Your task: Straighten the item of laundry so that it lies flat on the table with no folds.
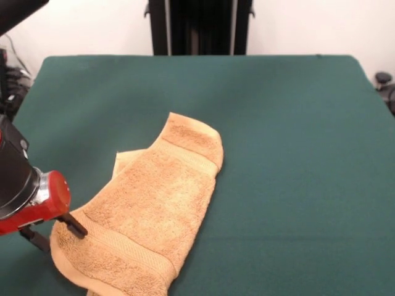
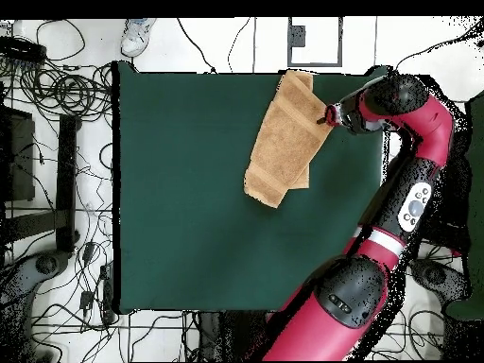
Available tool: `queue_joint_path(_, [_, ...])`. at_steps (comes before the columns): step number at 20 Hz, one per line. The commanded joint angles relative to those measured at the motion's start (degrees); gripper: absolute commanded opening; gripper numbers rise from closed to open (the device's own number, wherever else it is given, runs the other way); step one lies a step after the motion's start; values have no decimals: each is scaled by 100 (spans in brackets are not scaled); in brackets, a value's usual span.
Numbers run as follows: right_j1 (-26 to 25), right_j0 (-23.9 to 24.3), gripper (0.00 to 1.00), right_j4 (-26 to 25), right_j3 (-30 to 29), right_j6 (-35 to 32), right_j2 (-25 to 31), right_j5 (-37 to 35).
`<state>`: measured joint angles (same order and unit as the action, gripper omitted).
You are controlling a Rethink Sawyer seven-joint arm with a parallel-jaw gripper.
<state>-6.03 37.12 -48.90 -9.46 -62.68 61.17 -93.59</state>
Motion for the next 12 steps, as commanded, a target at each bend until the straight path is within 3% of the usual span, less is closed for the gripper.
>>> queue_joint_path(1, [-59,-353,100,56,-924,1029,164,-453])
queue_joint_path(8, [-108,-351,100,14,-826,712,289,-553])
queue_joint_path(9, [-108,-349,0,11,-822,692,295,-542])
queue_joint_path(12, [-103,-343,0,52,-844,596,270,-468])
